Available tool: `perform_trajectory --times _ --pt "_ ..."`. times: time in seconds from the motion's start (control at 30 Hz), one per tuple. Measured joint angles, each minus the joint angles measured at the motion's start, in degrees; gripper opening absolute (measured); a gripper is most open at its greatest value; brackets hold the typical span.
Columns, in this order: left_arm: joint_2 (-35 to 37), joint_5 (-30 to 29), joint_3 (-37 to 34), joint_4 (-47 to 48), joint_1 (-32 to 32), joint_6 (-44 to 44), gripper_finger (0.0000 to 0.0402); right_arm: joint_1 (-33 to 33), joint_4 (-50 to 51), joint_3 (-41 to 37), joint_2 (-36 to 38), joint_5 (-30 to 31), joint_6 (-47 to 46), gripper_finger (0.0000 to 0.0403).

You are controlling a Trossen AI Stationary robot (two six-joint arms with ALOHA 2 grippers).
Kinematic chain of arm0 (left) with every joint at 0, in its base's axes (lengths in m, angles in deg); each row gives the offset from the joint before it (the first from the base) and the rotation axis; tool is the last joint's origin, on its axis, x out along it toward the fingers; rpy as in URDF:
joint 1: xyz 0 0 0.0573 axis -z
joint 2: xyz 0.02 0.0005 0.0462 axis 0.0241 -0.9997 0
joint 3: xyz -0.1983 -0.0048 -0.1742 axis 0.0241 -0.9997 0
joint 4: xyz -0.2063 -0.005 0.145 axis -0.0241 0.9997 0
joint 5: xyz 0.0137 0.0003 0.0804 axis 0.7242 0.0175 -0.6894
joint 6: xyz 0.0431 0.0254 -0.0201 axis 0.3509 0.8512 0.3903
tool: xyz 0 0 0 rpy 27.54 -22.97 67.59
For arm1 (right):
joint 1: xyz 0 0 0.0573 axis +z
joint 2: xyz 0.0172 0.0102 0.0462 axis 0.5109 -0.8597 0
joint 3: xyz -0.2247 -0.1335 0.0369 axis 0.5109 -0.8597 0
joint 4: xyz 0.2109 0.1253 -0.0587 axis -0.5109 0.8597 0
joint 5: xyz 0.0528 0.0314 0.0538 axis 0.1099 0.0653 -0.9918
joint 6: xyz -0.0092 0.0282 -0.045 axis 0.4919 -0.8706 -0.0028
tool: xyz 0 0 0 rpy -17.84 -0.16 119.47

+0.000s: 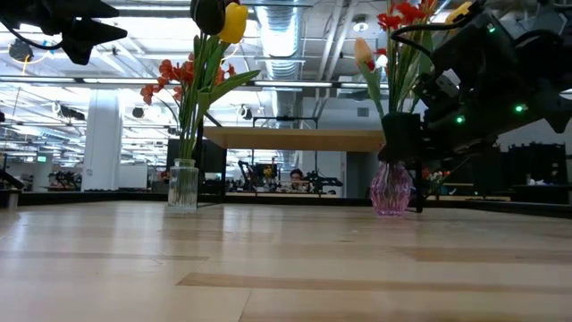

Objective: Pick and place flowers into a vace then onto a shelf
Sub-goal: Put the purple vase with the flowers on the shelf

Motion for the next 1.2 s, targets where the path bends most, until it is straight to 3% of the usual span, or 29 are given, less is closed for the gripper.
perform_trajectory --times 0.5,0.7,1.2 --pt "0.0 0.0 0.0 0.1 0.0 0.0 0.0183 -0.7 -0.6 0.0 0.0 -0.1 1.0 0.0279" --pt "0.0 0.0 0.0 0.1 0.0 0.0 0.0183 -0.8 -4.6 0.0 0.0 -1.5 6.0 0.0279" --pt "0.0 0.0 0.0 0.1 0.0 0.0 0.0183 -3.8 -4.7 0.0 0.0 -6.0 6.2 0.0266"
